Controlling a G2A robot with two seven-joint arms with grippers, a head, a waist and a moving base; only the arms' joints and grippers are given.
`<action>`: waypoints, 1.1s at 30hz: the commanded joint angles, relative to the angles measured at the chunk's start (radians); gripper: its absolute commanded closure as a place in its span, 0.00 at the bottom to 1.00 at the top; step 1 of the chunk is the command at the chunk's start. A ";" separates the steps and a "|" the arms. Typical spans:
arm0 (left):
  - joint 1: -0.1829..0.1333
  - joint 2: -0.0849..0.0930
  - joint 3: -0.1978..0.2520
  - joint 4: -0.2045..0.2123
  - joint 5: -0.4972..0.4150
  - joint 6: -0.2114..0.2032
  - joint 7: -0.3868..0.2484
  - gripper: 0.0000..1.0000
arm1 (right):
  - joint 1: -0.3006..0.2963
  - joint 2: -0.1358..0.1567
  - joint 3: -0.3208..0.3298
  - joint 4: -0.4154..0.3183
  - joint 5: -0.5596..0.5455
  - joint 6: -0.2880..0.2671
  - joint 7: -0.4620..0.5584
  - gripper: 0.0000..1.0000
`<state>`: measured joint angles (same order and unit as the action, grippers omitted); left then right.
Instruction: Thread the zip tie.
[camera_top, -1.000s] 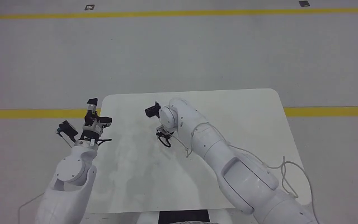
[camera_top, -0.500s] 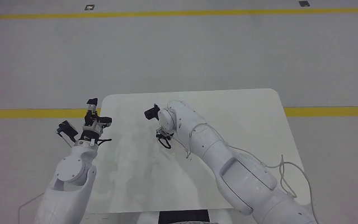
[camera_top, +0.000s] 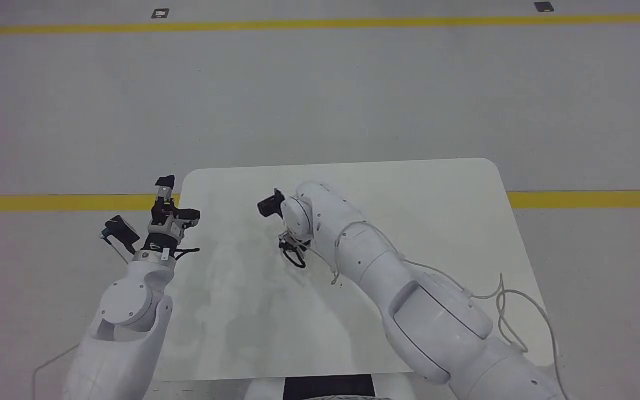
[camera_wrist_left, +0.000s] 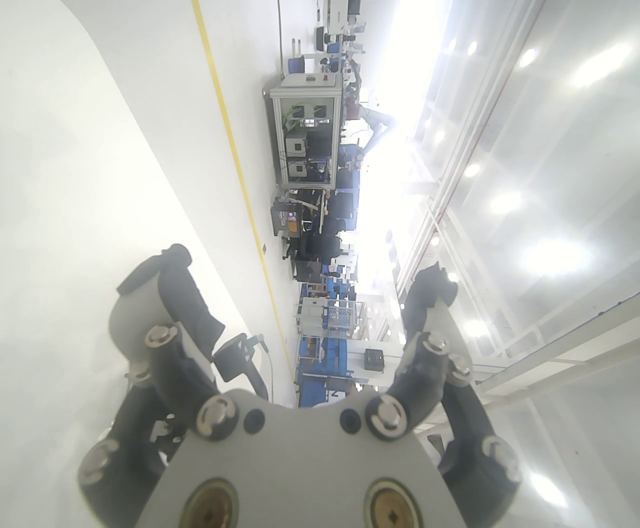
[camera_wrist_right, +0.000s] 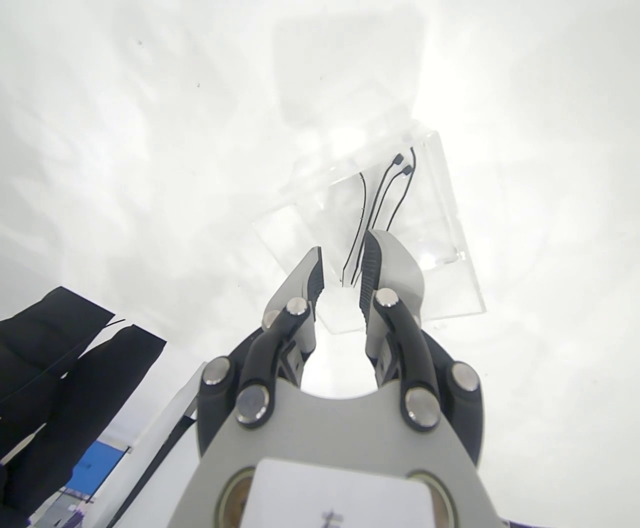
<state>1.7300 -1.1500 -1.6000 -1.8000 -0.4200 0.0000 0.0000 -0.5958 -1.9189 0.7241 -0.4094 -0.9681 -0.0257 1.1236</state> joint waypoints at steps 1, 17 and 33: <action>0.000 0.000 0.000 0.000 0.000 0.000 0.000 0.00 | 0.000 -0.004 -0.006 0.006 -0.004 -0.001 -0.004 0.83; 0.000 0.000 0.000 0.000 0.000 0.000 0.000 0.00 | 0.006 -0.038 -0.043 0.056 -0.030 0.012 -0.033 0.96; 0.000 0.000 0.000 0.000 0.000 0.000 0.000 0.00 | 0.017 -0.066 -0.064 0.099 -0.039 0.023 -0.036 0.92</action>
<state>1.7300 -1.1500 -1.6000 -1.8000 -0.4200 0.0000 0.0000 -0.5791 -1.9840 0.6615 -0.3119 -1.0080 -0.0032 1.0879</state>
